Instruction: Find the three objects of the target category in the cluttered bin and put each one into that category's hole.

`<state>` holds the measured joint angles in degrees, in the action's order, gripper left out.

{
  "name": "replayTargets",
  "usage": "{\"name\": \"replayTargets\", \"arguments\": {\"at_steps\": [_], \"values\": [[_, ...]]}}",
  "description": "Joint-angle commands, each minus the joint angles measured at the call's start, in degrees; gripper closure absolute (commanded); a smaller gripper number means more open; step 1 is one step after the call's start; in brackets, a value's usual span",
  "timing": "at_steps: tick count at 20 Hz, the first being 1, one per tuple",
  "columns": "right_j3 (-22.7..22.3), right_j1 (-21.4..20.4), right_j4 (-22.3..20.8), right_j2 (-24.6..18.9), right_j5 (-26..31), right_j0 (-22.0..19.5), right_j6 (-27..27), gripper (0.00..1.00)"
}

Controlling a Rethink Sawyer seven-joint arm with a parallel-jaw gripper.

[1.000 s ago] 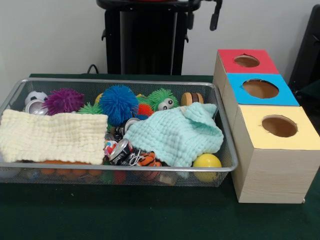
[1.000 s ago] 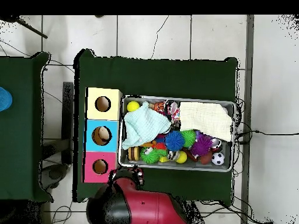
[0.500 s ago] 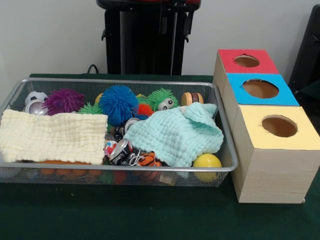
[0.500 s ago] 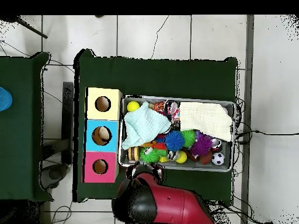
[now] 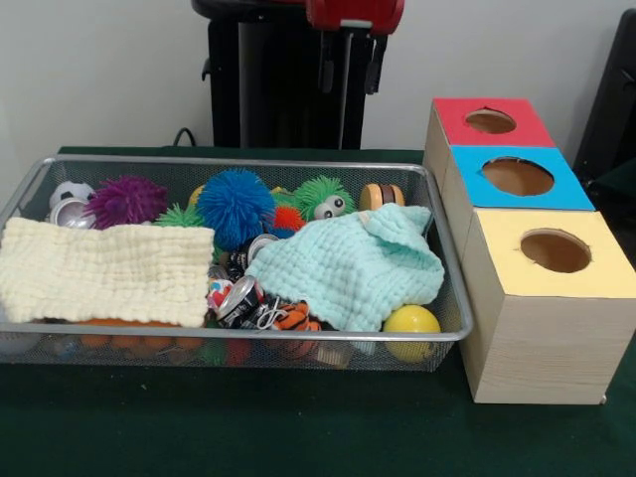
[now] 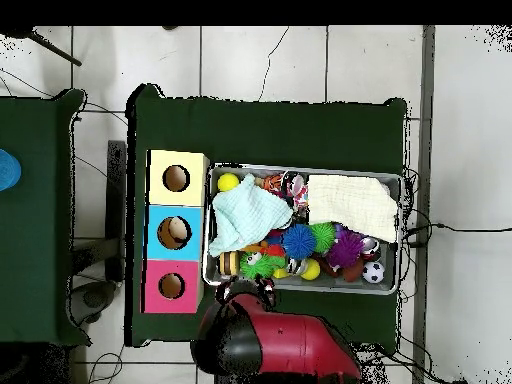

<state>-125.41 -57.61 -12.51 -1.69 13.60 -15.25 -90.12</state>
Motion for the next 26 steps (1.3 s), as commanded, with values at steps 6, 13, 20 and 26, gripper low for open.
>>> {"name": "replayTargets", "arguments": {"at_steps": [6, 13, 20, 26], "values": [[5.3, 7.4, -3.8, -1.9, -7.9, 0.0, -6.2, 0.00], [5.7, 8.8, -3.5, -2.2, -8.7, -0.9, -6.1, 0.00], [6.1, 12.0, -3.4, -3.7, -17.1, -3.0, -7.9, 0.00], [6.7, 13.7, -2.0, -4.0, -21.3, -3.5, -9.3, 0.00]]}}
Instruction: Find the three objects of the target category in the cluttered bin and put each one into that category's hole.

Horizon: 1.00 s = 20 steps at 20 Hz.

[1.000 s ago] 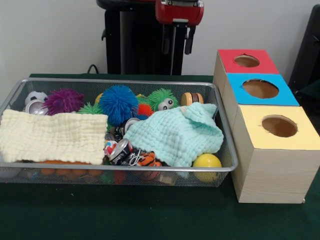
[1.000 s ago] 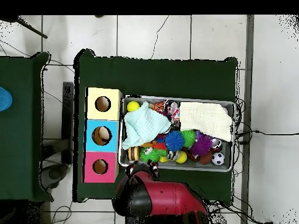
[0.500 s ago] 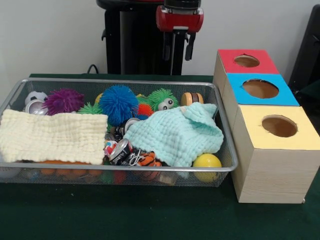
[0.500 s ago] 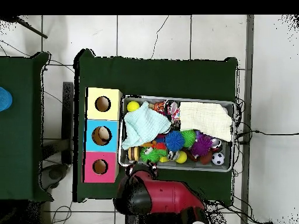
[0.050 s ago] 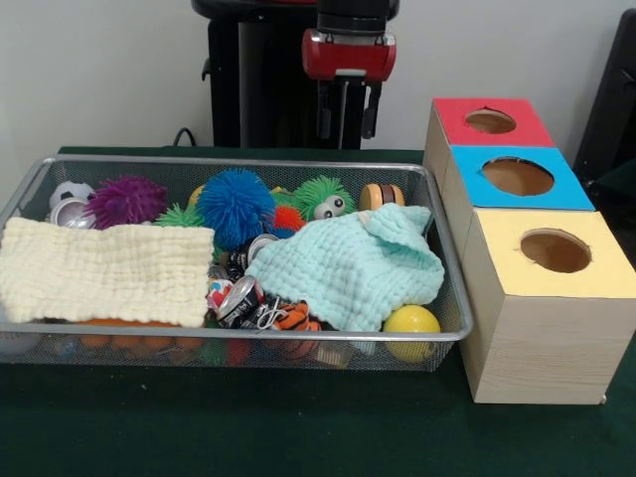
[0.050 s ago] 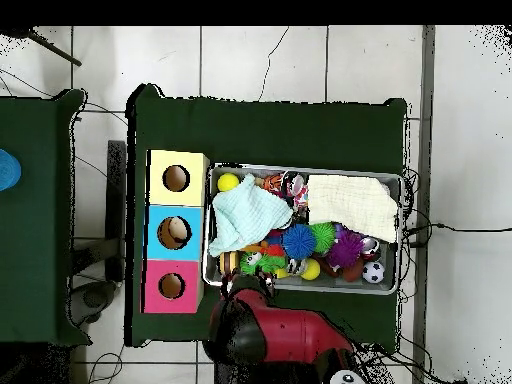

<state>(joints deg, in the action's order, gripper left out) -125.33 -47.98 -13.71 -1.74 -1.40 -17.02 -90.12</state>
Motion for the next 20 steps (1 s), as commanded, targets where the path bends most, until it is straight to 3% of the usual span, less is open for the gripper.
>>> {"name": "replayTargets", "arguments": {"at_steps": [1, 9, 20], "values": [[6.8, 4.5, -0.6, -4.0, -7.3, -1.9, -9.5, 0.00], [7.9, 6.3, 1.0, -2.4, -12.3, -0.3, -10.1, 0.00], [11.0, 7.1, 1.9, -3.4, -8.2, -0.6, -8.7, 0.00]]}}
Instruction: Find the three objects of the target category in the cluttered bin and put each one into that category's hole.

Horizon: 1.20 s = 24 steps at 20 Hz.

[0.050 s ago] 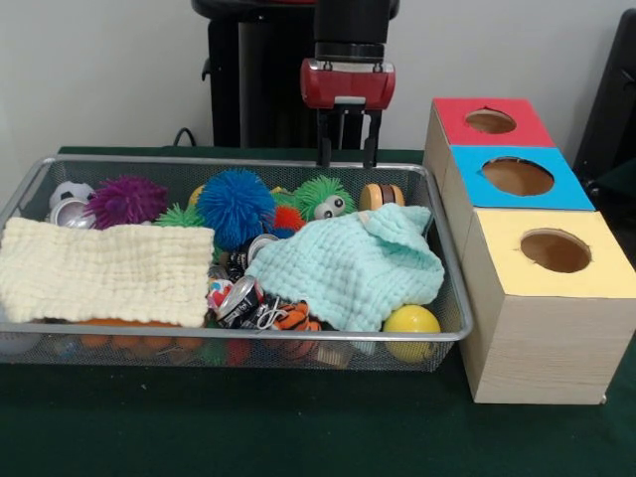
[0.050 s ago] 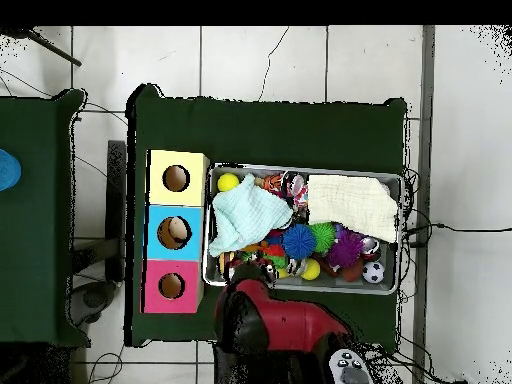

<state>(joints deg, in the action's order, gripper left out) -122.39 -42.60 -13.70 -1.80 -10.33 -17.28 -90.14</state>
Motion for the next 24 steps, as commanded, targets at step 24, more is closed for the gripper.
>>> {"name": "replayTargets", "arguments": {"at_steps": [24], "values": [[19.8, 9.6, 7.7, 2.5, 8.6, 6.0, -7.5, 0.00]]}}
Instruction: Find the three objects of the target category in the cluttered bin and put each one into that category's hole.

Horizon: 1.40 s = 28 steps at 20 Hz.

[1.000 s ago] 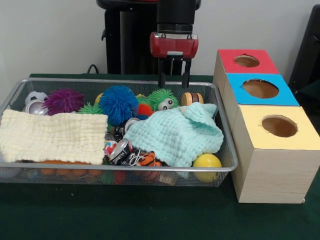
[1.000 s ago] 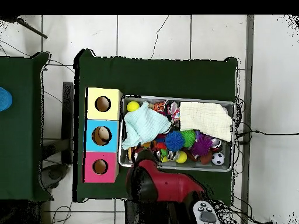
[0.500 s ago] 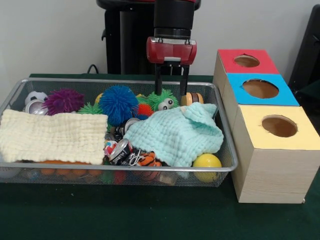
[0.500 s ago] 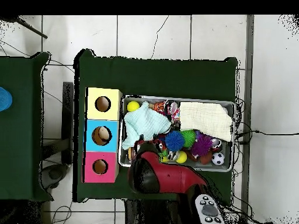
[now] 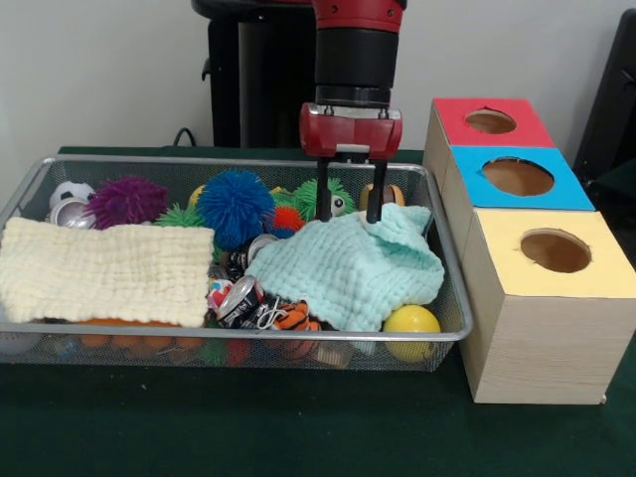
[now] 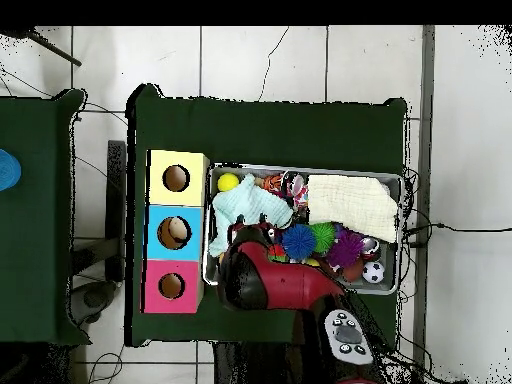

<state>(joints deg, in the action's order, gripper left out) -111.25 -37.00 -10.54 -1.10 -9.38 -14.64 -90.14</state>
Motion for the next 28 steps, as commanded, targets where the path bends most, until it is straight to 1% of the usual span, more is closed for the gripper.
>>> {"name": "replayTargets", "arguments": {"at_steps": [1, 3, 7, 11, 16, 19, 21, 23, 25, 28], "values": [[8.7, 3.9, 5.4, 2.6, 8.4, 4.2, -7.8, 0.00], [8.0, 4.1, 6.9, 2.3, 11.6, 4.4, -8.6, 0.00], [8.0, 4.8, 7.1, 2.5, 12.4, 4.8, -8.2, 0.00], [8.1, 4.8, 8.3, 3.7, 17.0, 5.5, -8.4, 0.00], [8.3, 5.0, 8.2, 4.3, 21.3, 5.5, -7.5, 0.00], [9.3, 5.6, 6.9, 5.6, 23.0, 6.3, -6.6, 0.00], [9.9, 5.8, 6.4, 5.7, 23.3, 6.4, -6.3, 0.00], [10.0, 5.9, 6.0, 6.0, 22.4, 6.5, -6.5, 0.00], [10.6, 6.1, 5.4, 7.0, 21.2, 7.5, -6.7, 0.00], [10.3, 6.1, 5.4, 6.9, 18.6, 7.3, -7.3, 0.00]]}}
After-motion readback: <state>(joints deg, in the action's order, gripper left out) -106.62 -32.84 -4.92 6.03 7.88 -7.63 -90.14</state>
